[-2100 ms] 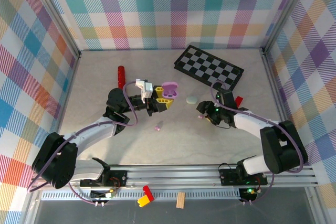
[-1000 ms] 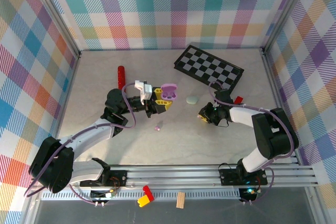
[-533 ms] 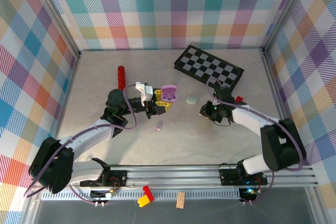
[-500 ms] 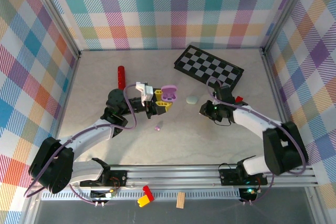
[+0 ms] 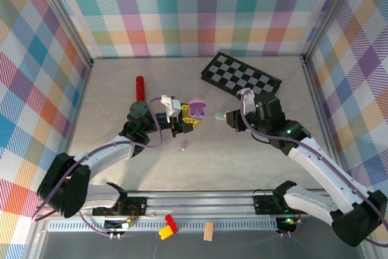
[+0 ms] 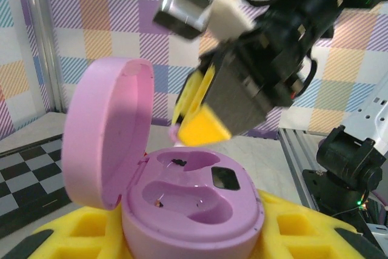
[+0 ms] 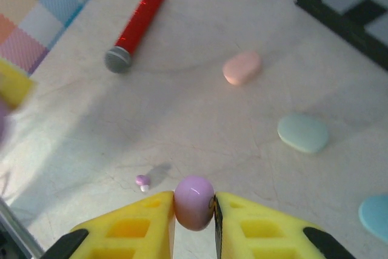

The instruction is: Insert the wireless bluetooth earbuds into the charging case

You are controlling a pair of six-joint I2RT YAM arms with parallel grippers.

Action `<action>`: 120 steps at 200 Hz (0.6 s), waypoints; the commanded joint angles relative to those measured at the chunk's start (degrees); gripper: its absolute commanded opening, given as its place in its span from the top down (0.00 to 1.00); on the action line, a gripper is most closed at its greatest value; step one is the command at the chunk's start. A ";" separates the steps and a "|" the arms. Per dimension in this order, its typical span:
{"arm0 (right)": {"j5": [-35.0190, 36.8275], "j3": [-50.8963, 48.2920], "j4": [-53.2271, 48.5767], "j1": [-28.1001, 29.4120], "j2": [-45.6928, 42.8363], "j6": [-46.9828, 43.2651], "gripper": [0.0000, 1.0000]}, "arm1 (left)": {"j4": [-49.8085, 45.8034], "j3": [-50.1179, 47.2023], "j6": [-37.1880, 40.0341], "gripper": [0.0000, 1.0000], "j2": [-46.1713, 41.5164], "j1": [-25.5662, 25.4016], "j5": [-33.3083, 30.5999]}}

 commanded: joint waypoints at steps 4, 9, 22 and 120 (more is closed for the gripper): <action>0.69 5.51 -4.12 3.28 -0.21 -6.31 0.76 | 0.84 2.00 1.23 0.63 0.19 0.67 0.47; 0.27 6.41 -4.00 3.88 -0.05 -6.42 0.76 | 0.77 2.00 1.32 0.63 0.20 0.72 0.47; 0.04 8.68 -3.96 5.51 0.69 -7.22 0.76 | 0.59 2.09 1.32 0.63 0.33 0.68 0.56; 2.51 19.96 -7.33 12.03 10.29 -15.16 0.76 | -1.03 2.35 1.67 0.63 -0.59 0.73 1.35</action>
